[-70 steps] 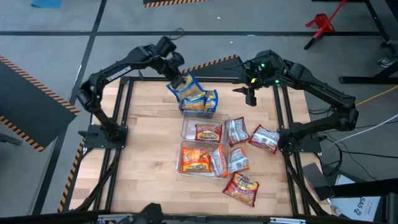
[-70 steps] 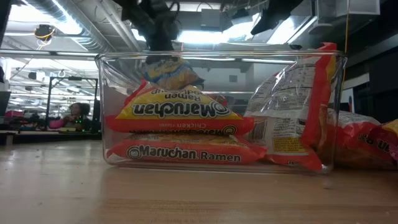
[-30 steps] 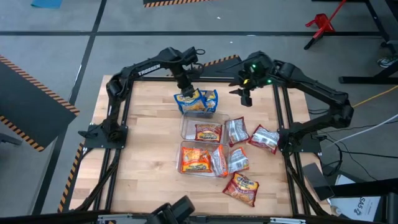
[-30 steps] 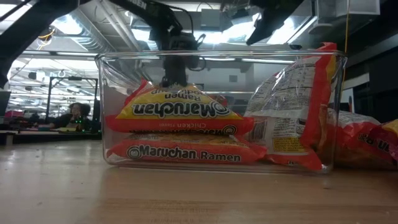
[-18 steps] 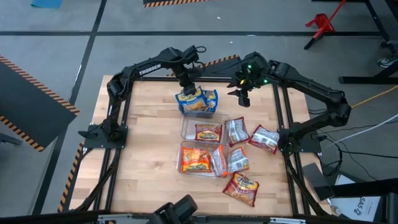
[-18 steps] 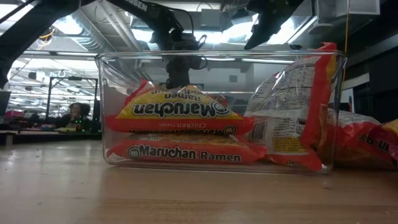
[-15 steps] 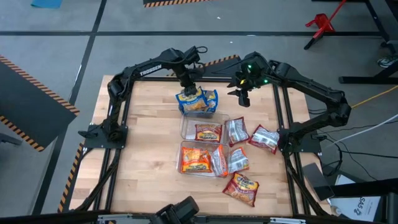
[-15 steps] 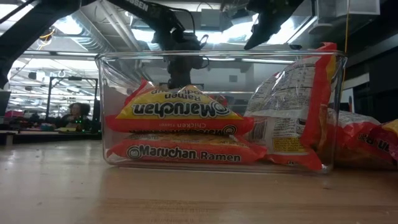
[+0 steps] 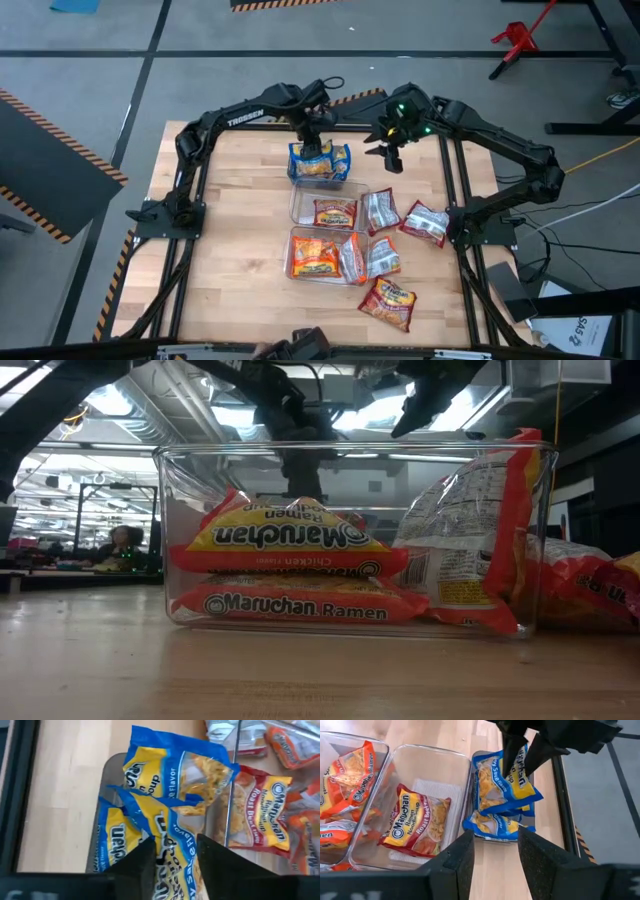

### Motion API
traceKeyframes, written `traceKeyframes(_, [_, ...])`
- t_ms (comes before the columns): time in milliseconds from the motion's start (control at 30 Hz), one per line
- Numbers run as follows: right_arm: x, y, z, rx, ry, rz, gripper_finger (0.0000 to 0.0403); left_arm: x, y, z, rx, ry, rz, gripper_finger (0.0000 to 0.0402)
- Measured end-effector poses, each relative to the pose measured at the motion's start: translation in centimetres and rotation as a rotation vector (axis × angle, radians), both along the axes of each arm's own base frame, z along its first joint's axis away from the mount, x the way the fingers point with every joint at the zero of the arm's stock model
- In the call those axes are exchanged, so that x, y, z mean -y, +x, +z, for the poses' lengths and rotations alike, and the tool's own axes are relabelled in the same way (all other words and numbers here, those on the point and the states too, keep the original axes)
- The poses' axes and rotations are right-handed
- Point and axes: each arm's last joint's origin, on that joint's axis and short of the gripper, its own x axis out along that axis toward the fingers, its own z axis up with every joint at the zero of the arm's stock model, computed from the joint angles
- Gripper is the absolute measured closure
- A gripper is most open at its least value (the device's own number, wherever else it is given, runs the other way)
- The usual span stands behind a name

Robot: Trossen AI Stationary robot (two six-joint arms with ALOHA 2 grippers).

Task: Sort Maruchan noodles
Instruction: Put the blue noodle pack into the black bin

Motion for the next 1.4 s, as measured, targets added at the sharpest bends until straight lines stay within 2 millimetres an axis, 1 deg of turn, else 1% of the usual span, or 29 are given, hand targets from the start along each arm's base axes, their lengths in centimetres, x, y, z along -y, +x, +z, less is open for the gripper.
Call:
traceKeyframes(133, [0.3, 0.5, -0.1, 0.021, -0.01, -0.001, 0.0265, 0.6, 0.4, -0.1, -0.04, 0.081, -0.009, 0.0239])
traceKeyframes(200, [0.5, 0.9, -0.4, 0.022, -0.011, -0.001, 0.0265, 0.9, 0.6, -0.1, -0.043, 0.087, -0.014, 0.0228])
traceKeyframes(267, [0.8, 1.4, -0.8, 0.012, -0.006, -0.002, 0.0265, 1.0, 0.6, -0.1, -0.052, 0.1, -0.016, 0.0219])
traceKeyframes(367, [1.2, 2.0, -1.8, -0.019, 0.005, -0.007, 0.0265, 1.1, 0.7, -0.1, -0.09, 0.181, -0.015, 0.0208])
traceKeyframes(467, [1.6, 2.8, -2.6, -0.031, 0.012, -0.007, 0.0265, 1.0, 0.8, -0.1, -0.113, 0.259, -0.01, 0.0199])
traceKeyframes(633, [2.4, 4.2, -3.3, 0.006, -0.008, -0.006, 0.0265, 0.8, 0.8, -0.1, -0.122, 0.284, 0.017, 0.0194])
traceKeyframes(733, [2.8, 5.0, -3.5, 0.057, -0.009, 0.008, 0.0265, 0.6, 0.6, 0.7, -0.148, 0.3, 0.072, 0.0194])
traceKeyframes(833, [3.3, 6.0, -3.6, 0.125, 0.001, 0.002, 0.0265, 0.3, 0.3, 2.2, -0.145, 0.332, 0.098, 0.0194])
traceKeyframes(933, [3.7, 6.7, -3.7, 0.17, -0.009, -0.009, 0.0265, 0.0, 0.0, 4.4, -0.118, 0.356, 0.127, 0.0194])
traceKeyframes(1033, [4.0, 7.1, -3.9, 0.193, 0.001, -0.013, 0.0265, -0.3, -0.9, 6.5, -0.119, 0.366, 0.17, 0.0194])
traceKeyframes(1100, [4.2, 7.1, -4.1, 0.222, 0.014, -0.011, 0.0265, -0.7, -1.8, 7.9, -0.134, 0.396, 0.211, 0.0194])
traceKeyframes(1167, [4.4, 7.1, -4.8, 0.257, 0.031, -0.012, 0.0265, -0.9, -2.9, 9.6, -0.13, 0.439, 0.267, 0.0194])
traceKeyframes(1267, [5.0, 6.8, -6.5, 0.3, 0.064, -0.046, 0.0265, -1.1, -4.6, 12.1, -0.113, 0.506, 0.359, 0.0194])
traceKeyframes(1400, [5.0, 6.8, -8.7, 0.398, 0.034, -0.089, 0.0265, -0.9, -6.8, 14.9, -0.066, 0.59, 0.496, 0.0194])
